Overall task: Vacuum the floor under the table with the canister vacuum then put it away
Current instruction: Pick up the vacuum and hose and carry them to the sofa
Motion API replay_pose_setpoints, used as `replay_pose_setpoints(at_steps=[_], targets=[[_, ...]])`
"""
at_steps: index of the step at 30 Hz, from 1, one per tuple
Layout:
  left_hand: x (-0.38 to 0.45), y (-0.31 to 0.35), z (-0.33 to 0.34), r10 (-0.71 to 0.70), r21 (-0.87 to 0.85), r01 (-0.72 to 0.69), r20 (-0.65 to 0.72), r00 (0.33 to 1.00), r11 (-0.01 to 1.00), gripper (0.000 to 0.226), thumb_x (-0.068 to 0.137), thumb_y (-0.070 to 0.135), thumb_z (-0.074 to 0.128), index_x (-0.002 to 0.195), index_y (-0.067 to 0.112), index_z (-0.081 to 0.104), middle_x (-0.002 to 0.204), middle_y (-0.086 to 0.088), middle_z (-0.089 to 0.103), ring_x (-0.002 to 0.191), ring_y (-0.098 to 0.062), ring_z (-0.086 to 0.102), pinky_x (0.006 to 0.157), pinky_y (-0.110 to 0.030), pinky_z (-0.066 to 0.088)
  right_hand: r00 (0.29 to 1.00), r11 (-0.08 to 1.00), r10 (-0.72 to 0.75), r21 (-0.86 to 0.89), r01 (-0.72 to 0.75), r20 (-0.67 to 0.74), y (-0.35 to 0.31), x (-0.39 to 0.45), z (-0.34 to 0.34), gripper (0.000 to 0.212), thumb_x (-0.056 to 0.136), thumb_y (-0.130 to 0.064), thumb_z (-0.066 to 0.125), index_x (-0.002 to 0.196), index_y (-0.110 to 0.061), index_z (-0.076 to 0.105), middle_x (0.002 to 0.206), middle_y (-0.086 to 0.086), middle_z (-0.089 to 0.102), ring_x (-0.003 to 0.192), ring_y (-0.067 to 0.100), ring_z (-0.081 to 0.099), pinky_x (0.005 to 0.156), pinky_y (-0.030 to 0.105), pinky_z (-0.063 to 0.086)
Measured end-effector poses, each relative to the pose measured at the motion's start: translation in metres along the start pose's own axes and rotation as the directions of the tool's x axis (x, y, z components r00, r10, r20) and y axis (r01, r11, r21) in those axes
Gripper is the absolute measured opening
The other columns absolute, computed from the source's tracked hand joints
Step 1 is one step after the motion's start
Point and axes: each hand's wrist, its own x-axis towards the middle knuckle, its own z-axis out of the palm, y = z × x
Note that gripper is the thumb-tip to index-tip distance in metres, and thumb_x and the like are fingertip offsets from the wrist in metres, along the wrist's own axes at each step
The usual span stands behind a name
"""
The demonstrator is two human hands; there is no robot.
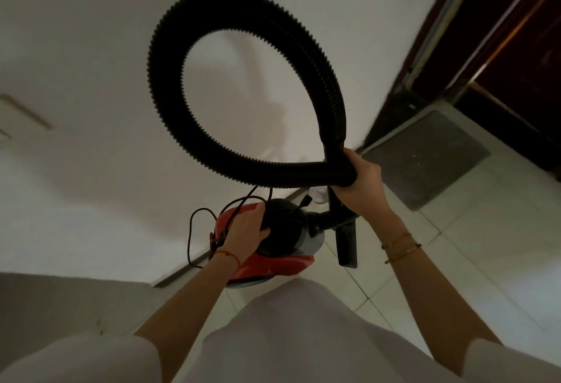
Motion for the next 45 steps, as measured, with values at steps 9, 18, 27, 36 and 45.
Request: replay_pose_setpoints(at_steps=[9,18,27,36,45], targets=[[0.04,0.066,0.023,0.298,0.035,-0.309,0.176,0.938,0.95,0.043,0.087,0.015,0.062,0.126,0.01,0.046,0.106,-0.003,0.061,0.098,-0.017,0.059,0.09,-0.029,0.05,0.94,0.988,0.128,-0.039,-0.148,-0.317,0.021,-0.076,-0.067,0.037,0.073,-0.01,0.071,0.108,-0.017,0.062,0.078,-0.005,0.067,0.069,0.011,0.065,0.064,0.037,0.055],[0.047,0.156,0.079,0.609,0.051,-0.693,0.435,0.663,0.719,0.049,0.087,0.023,0.064,0.131,0.012,0.044,0.118,-0.009,0.062,0.111,-0.024,0.059,0.096,-0.039,0.048,0.69,0.87,0.354,-0.049,-0.491,-0.632,0.031,-0.204,-0.114,0.039,0.072,-0.01,0.07,0.11,-0.017,0.062,0.079,-0.003,0.069,0.07,0.018,0.066,0.065,0.041,0.056],[0.001,0.283,0.158,0.692,-0.045,-0.868,0.624,0.362,0.495,0.041,0.087,0.022,0.06,0.123,0.011,0.046,0.113,-0.011,0.062,0.104,-0.028,0.06,0.088,-0.041,0.05,0.389,0.736,0.362,0.003,-0.677,-0.847,0.036,-0.335,-0.17,0.04,0.072,-0.01,0.069,0.111,-0.016,0.063,0.082,0.0,0.07,0.07,0.021,0.067,0.066,0.042,0.054],[-0.09,0.429,0.267,0.714,-0.134,-0.934,0.683,0.155,0.331,0.03,0.081,0.014,0.066,0.108,0.013,0.054,0.103,-0.004,0.066,0.099,-0.023,0.063,0.085,-0.036,0.053,0.139,0.639,0.344,0.123,-0.76,-0.929,0.061,-0.487,-0.258,0.032,0.071,-0.007,0.07,0.101,-0.014,0.064,0.075,-0.002,0.066,0.065,0.018,0.063,0.061,0.038,0.052],[-0.194,0.586,0.373,0.714,-0.227,-0.963,0.698,-0.056,0.147,0.026,0.084,0.012,0.066,0.102,0.014,0.048,0.098,0.0,0.065,0.094,-0.022,0.063,0.08,-0.031,0.051,-0.031,0.555,0.284,0.191,-0.81,-0.958,0.091,-0.632,-0.37,0.032,0.07,-0.011,0.064,0.101,-0.018,0.062,0.074,-0.003,0.066,0.065,0.02,0.063,0.06,0.039,0.053]])
